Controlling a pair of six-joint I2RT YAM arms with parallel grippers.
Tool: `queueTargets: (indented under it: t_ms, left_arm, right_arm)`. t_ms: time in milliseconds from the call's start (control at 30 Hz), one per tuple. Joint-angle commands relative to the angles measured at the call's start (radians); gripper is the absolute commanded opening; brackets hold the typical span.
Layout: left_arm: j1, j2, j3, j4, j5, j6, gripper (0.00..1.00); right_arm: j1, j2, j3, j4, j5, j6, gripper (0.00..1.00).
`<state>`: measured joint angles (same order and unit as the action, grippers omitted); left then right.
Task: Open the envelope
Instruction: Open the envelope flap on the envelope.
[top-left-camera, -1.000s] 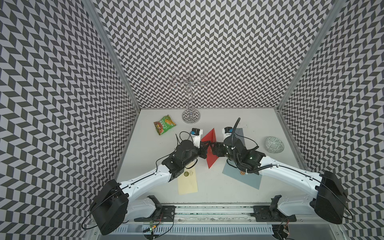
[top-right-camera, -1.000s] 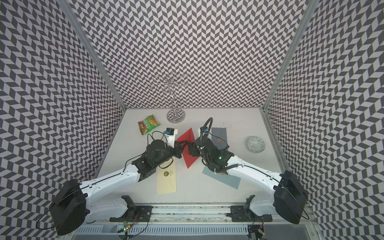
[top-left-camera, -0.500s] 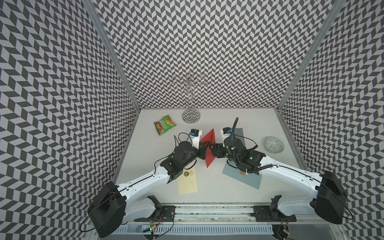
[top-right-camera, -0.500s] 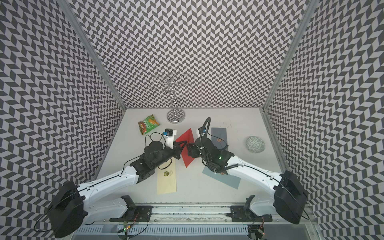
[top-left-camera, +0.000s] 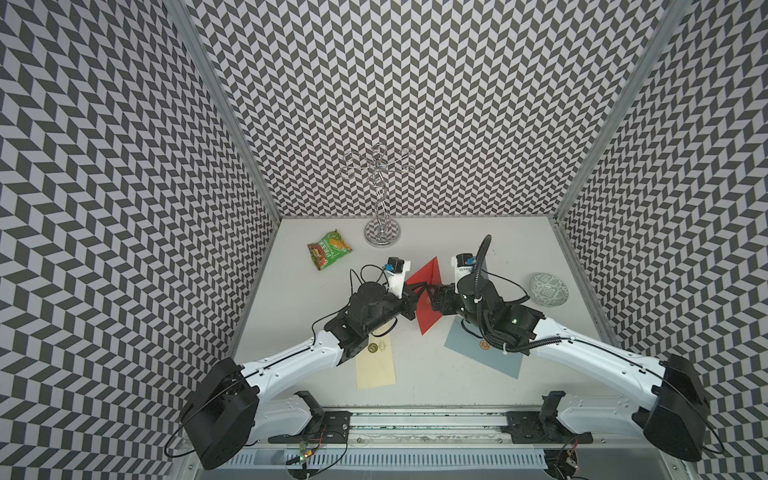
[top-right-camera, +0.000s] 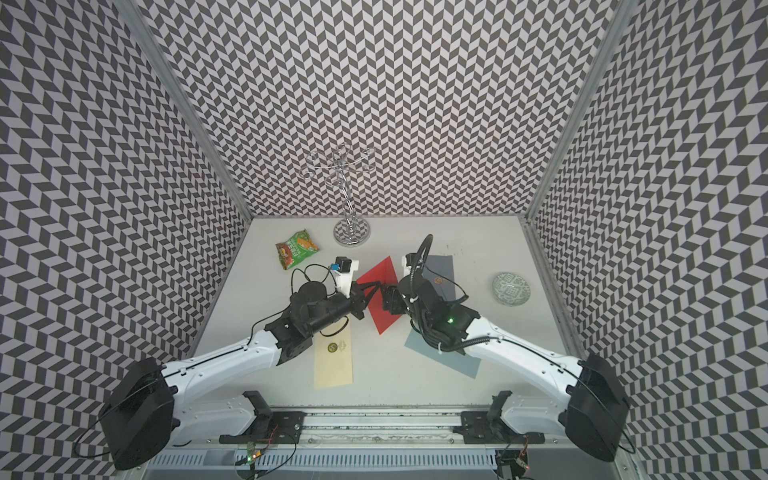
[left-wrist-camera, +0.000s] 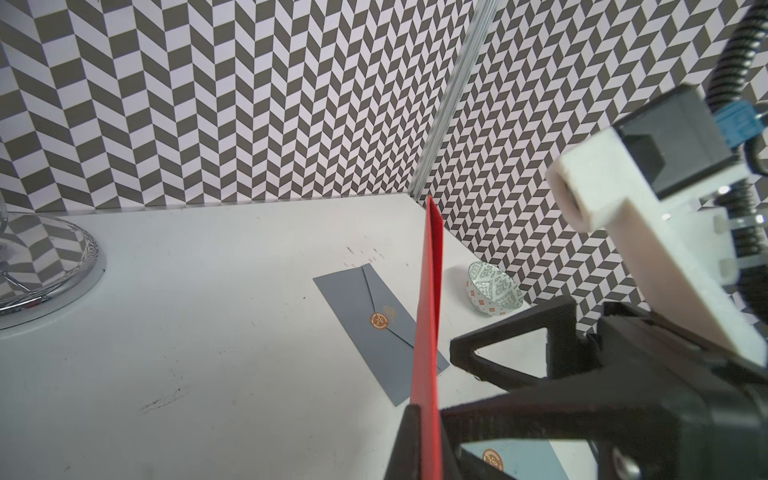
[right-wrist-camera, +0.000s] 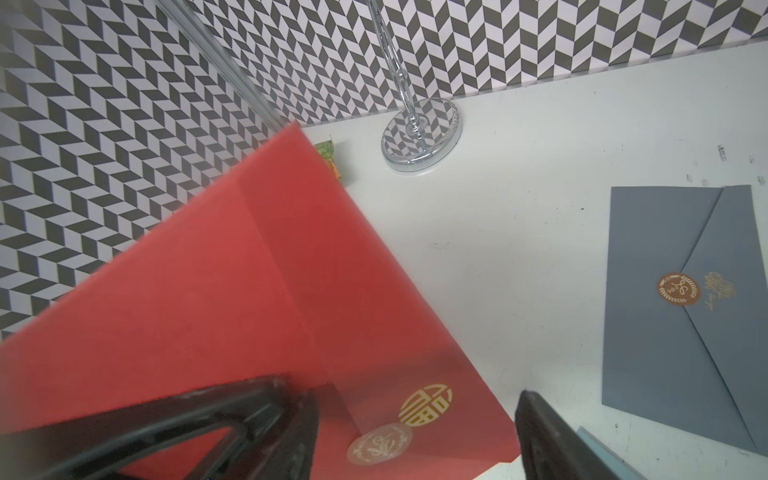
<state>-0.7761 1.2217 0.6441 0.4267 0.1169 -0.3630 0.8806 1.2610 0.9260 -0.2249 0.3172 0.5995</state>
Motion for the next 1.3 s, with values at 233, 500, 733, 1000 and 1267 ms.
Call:
queueTargets:
  t_ms: [233, 500, 733, 1000, 1267]
  left_arm:
    - [-0.009, 0.018, 0.041, 0.039, 0.087, 0.011, 0.00]
    - [-0.009, 0.018, 0.044, 0.029, 0.084, 0.013, 0.00]
    - [-0.008, 0.001, 0.034, 0.018, 0.074, 0.019, 0.00]
    - [-0.008, 0.006, 0.038, 0.020, 0.070, 0.016, 0.00]
    - [-0.009, 0.000, 0.037, 0.004, 0.055, 0.023, 0.00]
  right_arm:
    - [0.006, 0.104, 0.115, -0.082, 0.122, 0.064, 0.76]
    - [0.006, 0.117, 0.132, -0.119, 0.196, 0.099, 0.76]
    - [0.008, 0.127, 0.158, -0.120, 0.150, 0.100, 0.76]
    - [0.010, 0.121, 0.144, -0.103, 0.095, 0.088, 0.75]
    - [0.011, 0.181, 0.202, -0.179, 0.164, 0.126, 0.75]
